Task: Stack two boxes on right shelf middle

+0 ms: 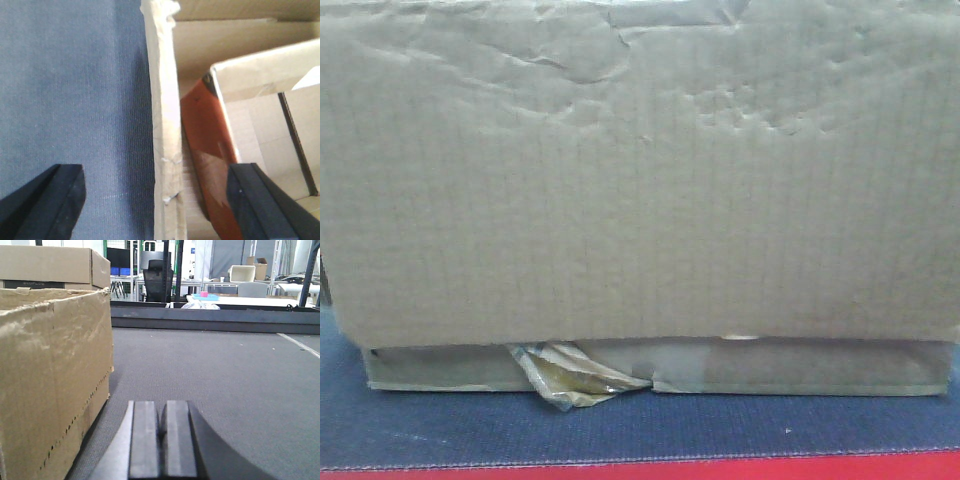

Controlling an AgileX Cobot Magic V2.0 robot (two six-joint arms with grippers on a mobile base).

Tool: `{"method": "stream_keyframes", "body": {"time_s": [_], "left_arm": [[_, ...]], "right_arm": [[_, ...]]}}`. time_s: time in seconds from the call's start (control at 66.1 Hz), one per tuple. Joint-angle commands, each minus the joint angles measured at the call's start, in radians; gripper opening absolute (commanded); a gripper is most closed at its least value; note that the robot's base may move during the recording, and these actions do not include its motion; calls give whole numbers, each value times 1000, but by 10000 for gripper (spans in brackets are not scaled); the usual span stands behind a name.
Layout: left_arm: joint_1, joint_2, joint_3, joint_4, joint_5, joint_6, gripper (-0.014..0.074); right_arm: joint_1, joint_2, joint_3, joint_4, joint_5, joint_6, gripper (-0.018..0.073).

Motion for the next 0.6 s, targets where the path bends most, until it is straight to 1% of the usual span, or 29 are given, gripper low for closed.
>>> {"method": "stream_keyframes", "body": {"time_s": [0.0, 0.045, 0.121, 0.227, 0.302, 0.484, 0.59], "left_arm": [[1, -2, 5, -15, -2, 1, 464], [1, -2, 5, -5, -2, 5, 441], [5, -2, 16, 31, -2, 7, 363], [9, -2, 36, 15, -2, 9, 246], [9, -2, 49, 3, -2, 9, 197], [9, -2, 59, -6, -2, 9, 187], [9, -2, 59, -25, -2, 9, 191]], "right_arm": [[-4, -3, 0, 5, -24, -4, -162], [-4, -3, 0, 5, -24, -4, -162], [-4, -3, 0, 5, -24, -4, -162], [-4, -3, 0, 5, -24, -4, -162], [-4, -3, 0, 5, -24, -4, -162], [-4, -3, 0, 5, -24, -4, -162], [-4, -3, 0, 5, -24, -4, -162]]}}
